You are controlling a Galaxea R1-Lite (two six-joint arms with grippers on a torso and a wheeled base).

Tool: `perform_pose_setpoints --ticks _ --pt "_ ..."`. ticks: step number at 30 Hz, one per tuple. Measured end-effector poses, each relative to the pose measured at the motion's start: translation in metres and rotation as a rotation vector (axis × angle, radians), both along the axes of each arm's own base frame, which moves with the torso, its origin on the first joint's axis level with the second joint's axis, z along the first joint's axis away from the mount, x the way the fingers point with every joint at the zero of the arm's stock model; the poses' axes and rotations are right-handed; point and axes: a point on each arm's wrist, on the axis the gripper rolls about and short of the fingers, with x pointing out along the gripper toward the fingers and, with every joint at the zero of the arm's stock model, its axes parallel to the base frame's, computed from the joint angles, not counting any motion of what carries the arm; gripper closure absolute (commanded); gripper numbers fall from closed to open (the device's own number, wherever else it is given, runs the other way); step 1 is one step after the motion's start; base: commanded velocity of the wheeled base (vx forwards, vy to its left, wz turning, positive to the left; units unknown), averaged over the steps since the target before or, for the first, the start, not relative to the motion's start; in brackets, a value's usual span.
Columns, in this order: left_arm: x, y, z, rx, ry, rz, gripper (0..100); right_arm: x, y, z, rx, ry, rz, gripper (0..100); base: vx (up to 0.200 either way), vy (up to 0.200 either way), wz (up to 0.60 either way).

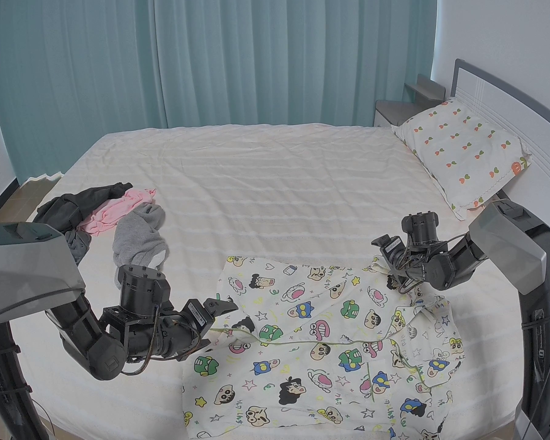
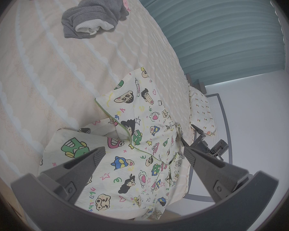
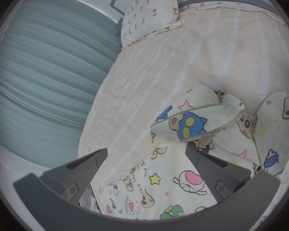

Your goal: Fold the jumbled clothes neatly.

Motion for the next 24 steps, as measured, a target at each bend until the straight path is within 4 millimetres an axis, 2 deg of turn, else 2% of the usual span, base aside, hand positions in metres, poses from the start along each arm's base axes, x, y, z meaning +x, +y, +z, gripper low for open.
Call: perform_pose_setpoints --ticks 9,16,24 --pt "0.0 -0.001 -0.001 0.001 0.002 -0.001 0 -0.002 -0.005 -0.01 -0.03 0.024 -0.034 0 0.0 0.0 0.0" --pt "0.0 -0.001 -0.001 0.001 0.003 -0.001 0 0.013 -0.02 -0.007 -0.031 -0.016 -0.075 0 0.0 0.0 0.0" --pt "0.0 0.0 -0.001 0.005 0.003 0.004 0 0.041 -0.03 0.004 -0.055 -0.12 -0.089 0 0.0 0.0 0.0"
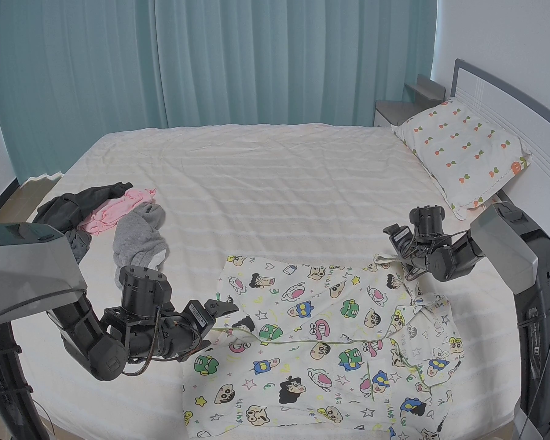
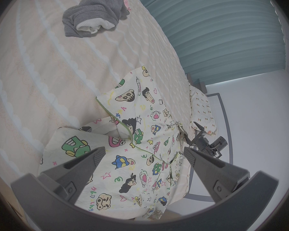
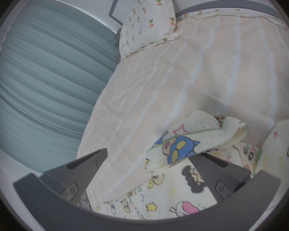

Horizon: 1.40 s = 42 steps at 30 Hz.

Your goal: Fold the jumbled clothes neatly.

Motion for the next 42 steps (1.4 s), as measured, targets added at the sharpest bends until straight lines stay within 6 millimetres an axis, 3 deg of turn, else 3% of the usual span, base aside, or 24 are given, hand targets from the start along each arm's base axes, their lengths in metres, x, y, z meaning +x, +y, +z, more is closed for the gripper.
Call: perform_pose_setpoints --ticks 13,19,25,31,35,42 --pt "0.0 -0.001 0.0 0.005 -0.002 0.005 0 0.058 -0.018 0.036 -0.127 -0.296 -0.042 0 0.0 0.0 0.0" --pt "0.0 -0.001 0.0 0.006 -0.002 0.005 0 0.064 -0.027 0.037 -0.162 -0.325 -0.049 0 0.0 0.0 0.0" --pt "0.0 -0.001 0.0 0.006 -0.002 0.005 0 0.048 -0.039 0.015 -0.199 -0.205 -0.009 0 0.0 0.0 0.0" --pt "0.0 -0.001 0.0 0.006 -0.002 0.005 0 0.012 -0.058 -0.006 -0.234 -0.043 0.101 0 0.0 0.0 0.0" --pt "0.0 -0.001 0.0 0.005 -0.002 0.005 0 -0.018 -0.08 -0.013 -0.236 0.05 0.196 0 0.0 0.0 0.0" --pt "0.0 -0.001 0.0 0.005 -0.002 0.005 0 -0.047 -0.111 -0.016 -0.288 0.087 0.355 0 0.0 0.0 0.0"
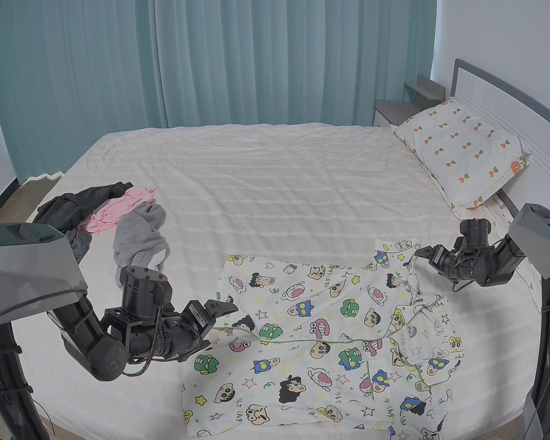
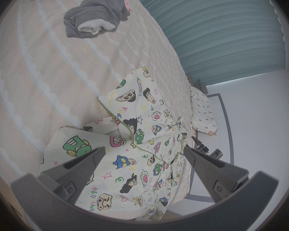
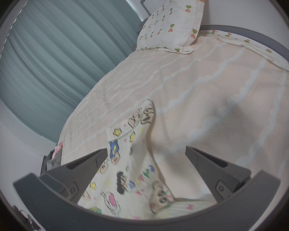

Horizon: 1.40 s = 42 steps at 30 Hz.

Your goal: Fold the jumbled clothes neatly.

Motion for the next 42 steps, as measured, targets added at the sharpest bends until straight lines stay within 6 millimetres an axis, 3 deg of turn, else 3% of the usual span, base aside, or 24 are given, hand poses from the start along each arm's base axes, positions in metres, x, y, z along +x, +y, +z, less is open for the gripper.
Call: perform_pose_setpoints --ticks 5,12,20,21,30,42 --pt "0.0 0.0 0.0 0.0 0.0 0.0 0 -0.008 -0.005 0.002 -0.013 -0.005 0.072 0 0.0 0.0 0.0" --pt "0.0 0.0 0.0 0.0 0.0 0.0 0 -0.002 0.017 0.002 -0.01 -0.018 0.137 0 0.0 0.0 0.0" --pt "0.0 0.0 0.0 0.0 0.0 -0.001 0 0.008 0.035 -0.014 -0.028 -0.014 0.189 0 0.0 0.0 0.0" --pt "0.0 0.0 0.0 0.0 0.0 -0.001 0 0.009 0.036 -0.016 -0.031 -0.012 0.192 100 0.0 0.0 0.0" --pt "0.0 0.0 0.0 0.0 0.0 -0.001 0 0.014 0.033 -0.027 -0.056 -0.005 0.163 100 0.0 0.0 0.0" --pt "0.0 0.0 0.0 0.0 0.001 -0.001 0 0.018 0.019 -0.021 -0.068 -0.028 0.121 100 0.0 0.0 0.0"
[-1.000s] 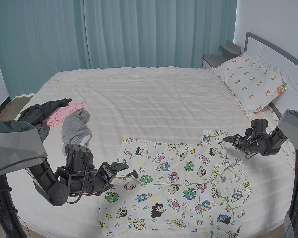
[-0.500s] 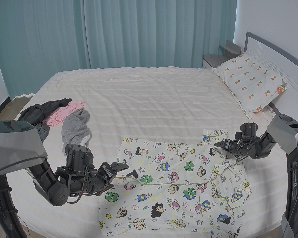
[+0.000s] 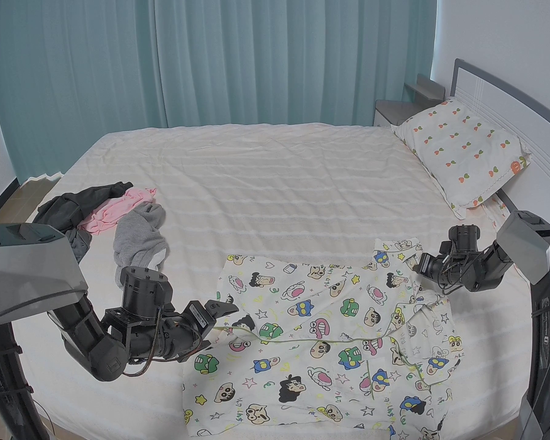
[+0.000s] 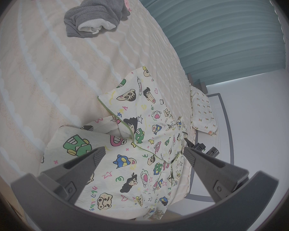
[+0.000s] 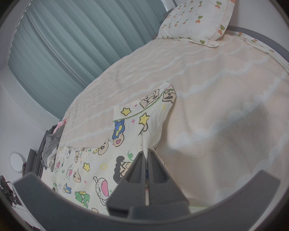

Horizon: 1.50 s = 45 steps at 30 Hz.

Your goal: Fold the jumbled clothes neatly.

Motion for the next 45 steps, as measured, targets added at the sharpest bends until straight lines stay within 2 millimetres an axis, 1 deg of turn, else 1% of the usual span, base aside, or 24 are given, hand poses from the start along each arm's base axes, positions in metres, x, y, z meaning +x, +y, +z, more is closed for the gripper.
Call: perform_pose_setpoints --ticks 8,14,15,18,23,27,30,34,37,40,45 --pt "0.0 0.0 0.0 0.0 0.0 -0.001 0 0.006 -0.011 0.0 -0.001 -0.025 -0.022 100 0.0 0.0 0.0" --pt "0.0 0.0 0.0 0.0 0.0 -0.001 0 0.015 -0.017 -0.003 -0.008 -0.119 -0.031 100 0.0 0.0 0.0" --pt "0.0 0.0 0.0 0.0 0.0 -0.002 0 0.015 -0.018 -0.005 -0.007 -0.122 -0.033 0 0.0 0.0 0.0" --pt "0.0 0.0 0.0 0.0 0.0 -0.002 0 0.015 -0.021 -0.009 -0.004 -0.118 -0.04 0 0.0 0.0 0.0" --pt "0.0 0.0 0.0 0.0 0.0 0.0 0 0.013 -0.024 -0.01 -0.001 -0.113 -0.051 0 0.0 0.0 0.0" --pt "0.002 0.0 0.001 -0.005 -0.006 0.003 0 0.006 -0.03 0.0 0.011 -0.109 -0.074 0 0.0 0.0 0.0" --pt "0.009 -0.001 0.005 -0.01 -0.027 0.014 0 -0.006 -0.032 0.013 0.041 -0.093 -0.101 0 0.0 0.0 0.0" --pt "0.026 -0.005 0.016 -0.019 -0.086 0.029 0 -0.025 -0.031 0.036 0.108 -0.075 -0.147 0 0.0 0.0 0.0" --pt "0.04 -0.007 0.022 0.006 -0.115 0.021 0 -0.038 -0.026 0.052 0.157 -0.069 -0.172 0 0.0 0.0 0.0" --pt "0.063 -0.01 0.03 0.058 -0.123 0.006 0 -0.054 -0.017 0.066 0.216 -0.064 -0.191 0 0.0 0.0 0.0" --pt "0.1 -0.013 0.041 0.151 -0.154 -0.02 0 -0.083 -0.005 0.079 0.291 -0.068 -0.203 0 0.0 0.0 0.0"
